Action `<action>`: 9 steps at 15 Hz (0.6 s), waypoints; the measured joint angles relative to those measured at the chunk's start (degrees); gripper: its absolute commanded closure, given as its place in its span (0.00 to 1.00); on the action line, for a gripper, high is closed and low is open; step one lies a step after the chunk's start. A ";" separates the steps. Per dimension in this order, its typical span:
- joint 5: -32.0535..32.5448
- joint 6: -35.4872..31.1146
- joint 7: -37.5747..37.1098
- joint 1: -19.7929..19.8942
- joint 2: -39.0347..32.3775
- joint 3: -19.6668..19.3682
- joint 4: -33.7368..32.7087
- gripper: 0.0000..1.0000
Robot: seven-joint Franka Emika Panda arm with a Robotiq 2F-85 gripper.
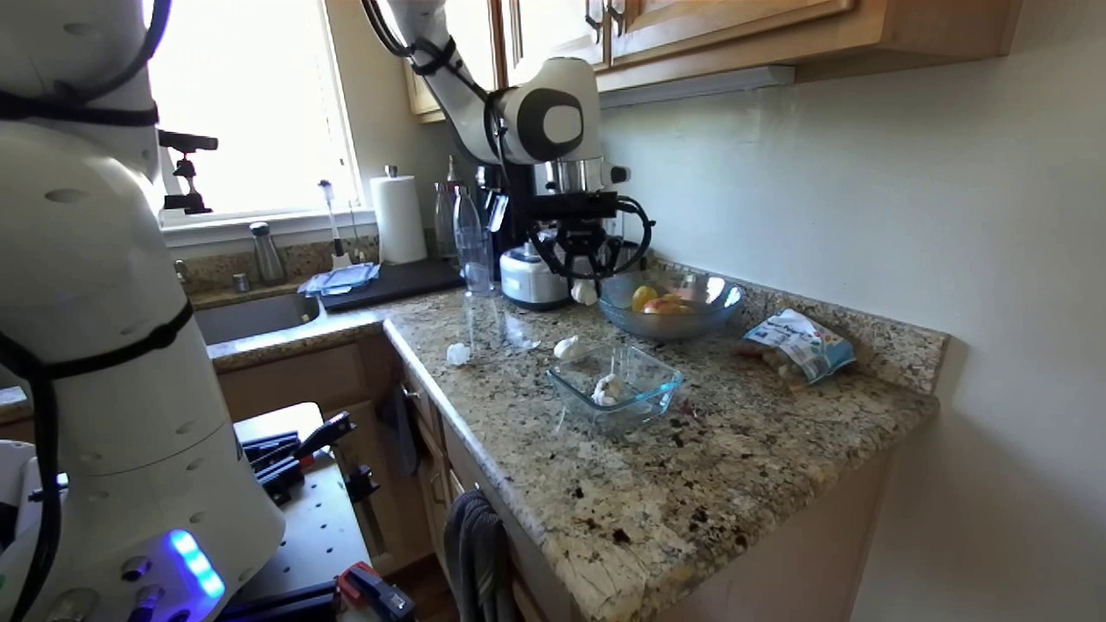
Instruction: Pick up all the garlic cloves from the countertop and put them in the glass bowl.
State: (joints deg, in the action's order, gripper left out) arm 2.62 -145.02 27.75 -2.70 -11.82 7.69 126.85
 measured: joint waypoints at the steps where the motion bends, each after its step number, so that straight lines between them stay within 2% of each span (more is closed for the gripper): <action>1: 0.64 -0.12 -2.52 0.04 0.24 -1.14 0.60 0.79; 5: 3.68 -0.77 -13.50 0.14 0.32 -4.92 3.09 0.79; 9: 6.10 -4.01 -24.55 0.08 -0.51 -6.98 5.17 0.79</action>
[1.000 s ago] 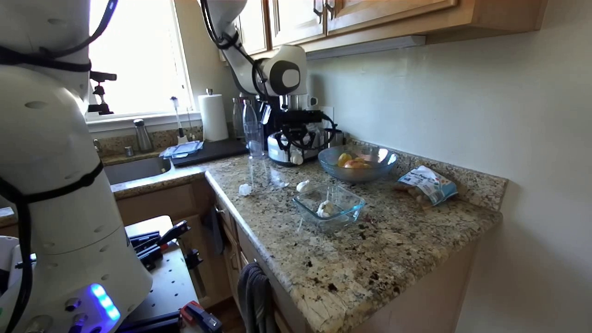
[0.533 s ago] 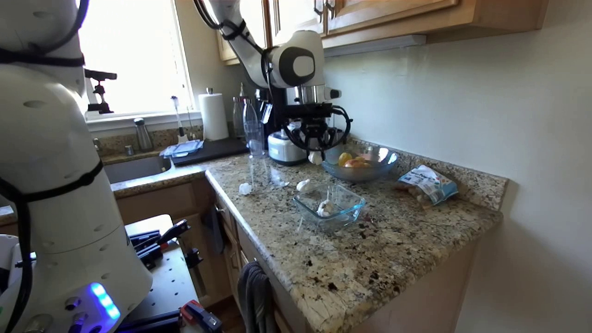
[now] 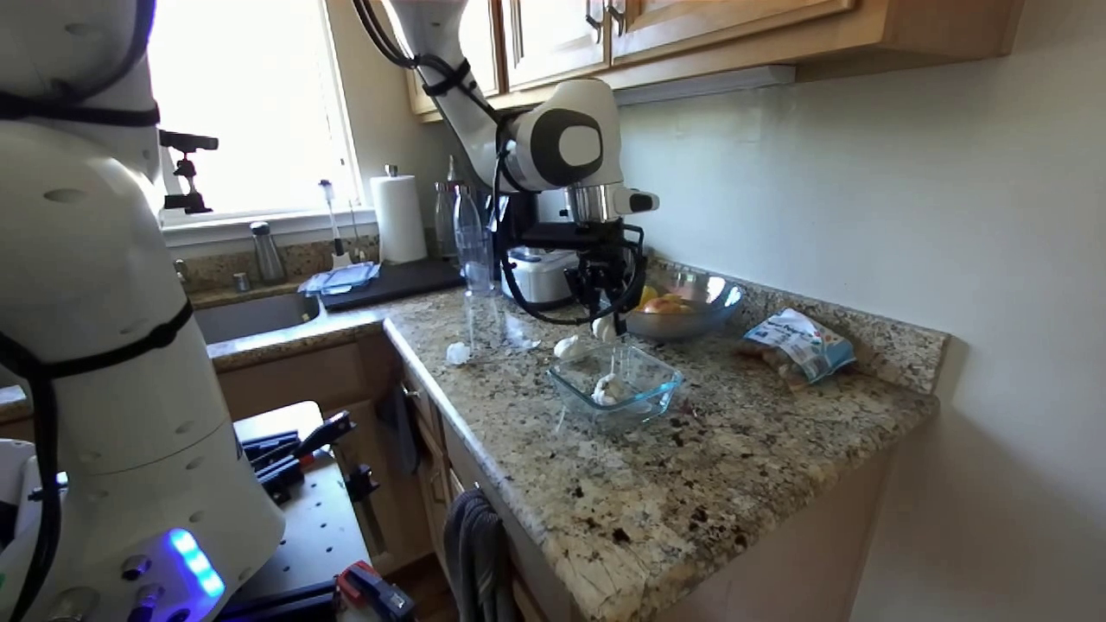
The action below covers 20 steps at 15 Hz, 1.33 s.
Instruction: Pick up all the garlic cloves from the countertop and put them in the glass bowl.
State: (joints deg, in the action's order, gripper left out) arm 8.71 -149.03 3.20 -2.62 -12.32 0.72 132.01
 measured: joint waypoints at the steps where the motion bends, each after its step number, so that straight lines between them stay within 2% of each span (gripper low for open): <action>1: 0.71 -0.90 -2.47 -0.11 -0.60 -0.40 0.21 0.79; 7: 1.90 -4.03 -10.31 -0.52 -5.78 -1.93 0.29 0.79; 8: 1.90 -4.36 -10.90 -0.62 -6.45 -2.02 0.29 0.74; 9: 1.90 -4.75 -11.29 -0.76 -6.96 -2.07 0.28 0.29; 11: 1.90 -5.38 -11.60 -1.27 -7.18 -2.20 0.29 0.27; 15: 1.93 -6.45 -11.61 -2.64 -6.31 -2.21 0.36 0.02; 20: 3.29 -7.47 -11.73 -4.49 -1.00 -1.94 2.34 0.00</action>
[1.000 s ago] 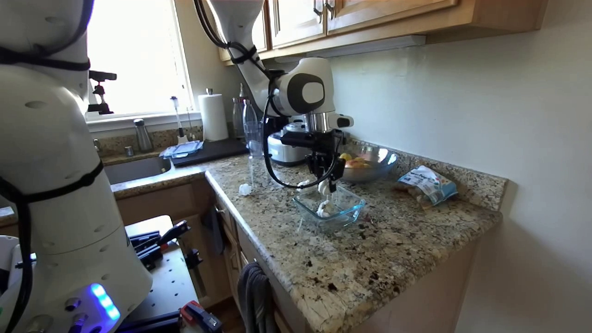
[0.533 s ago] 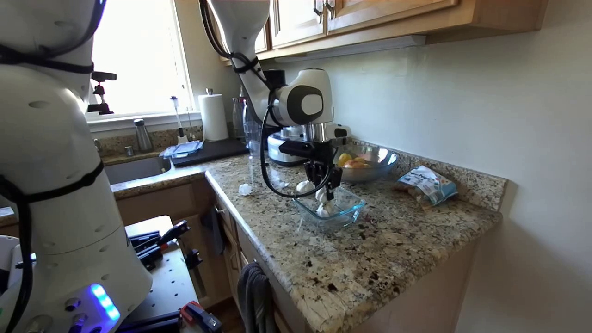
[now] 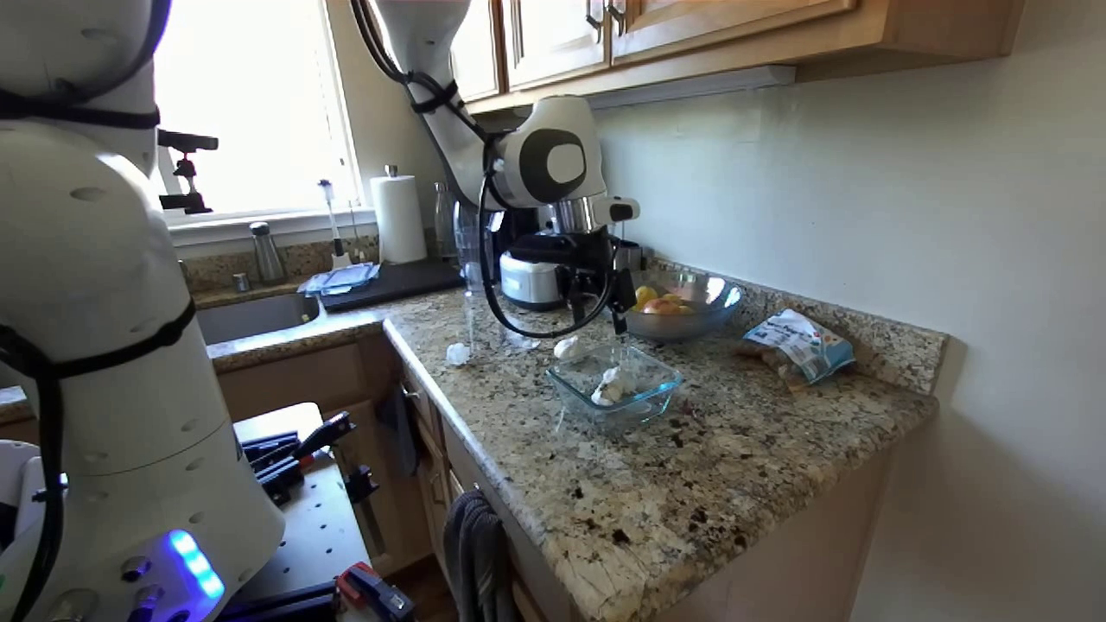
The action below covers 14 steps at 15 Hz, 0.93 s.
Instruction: Pick up all the garlic cloves from the countertop and put them in the glass bowl.
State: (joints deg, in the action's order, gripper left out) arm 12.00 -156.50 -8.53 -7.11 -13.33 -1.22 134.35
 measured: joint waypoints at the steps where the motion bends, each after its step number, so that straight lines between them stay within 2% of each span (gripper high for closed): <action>1: 0.00 -0.03 0.05 -0.14 1.40 0.43 0.66 0.00; 4: -0.72 -0.44 2.27 -0.19 4.56 2.88 2.14 0.00; 9: -7.58 -0.85 15.90 -0.22 4.33 9.25 2.12 0.00; 14: -6.19 -1.53 24.09 -0.20 -0.04 10.66 0.62 0.00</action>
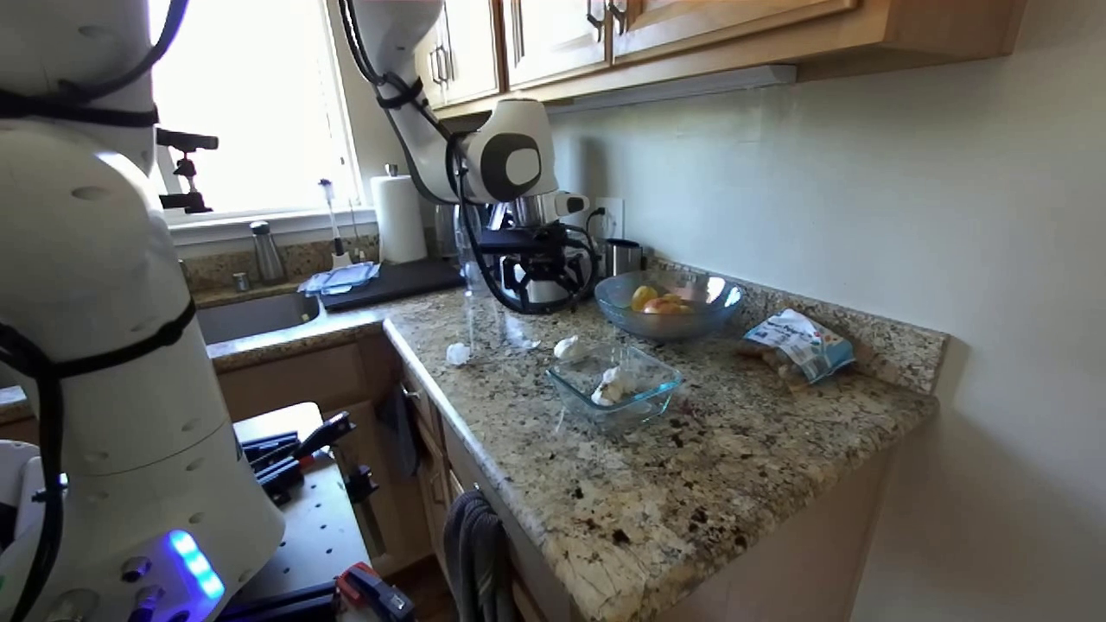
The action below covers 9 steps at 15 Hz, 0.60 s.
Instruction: Pick up all the garlic cloves from the countertop and put them in the glass bowl.
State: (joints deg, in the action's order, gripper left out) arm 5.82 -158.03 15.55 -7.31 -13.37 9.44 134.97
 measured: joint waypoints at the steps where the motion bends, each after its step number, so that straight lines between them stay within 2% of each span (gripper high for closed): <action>1: 0.10 -0.63 1.36 0.09 -1.28 0.00 -0.53 0.00; 9: 3.11 -3.49 3.96 0.84 -11.83 -0.48 -7.59 0.00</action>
State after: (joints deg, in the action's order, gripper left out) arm 8.92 -161.52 19.51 -6.47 -25.20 8.96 127.38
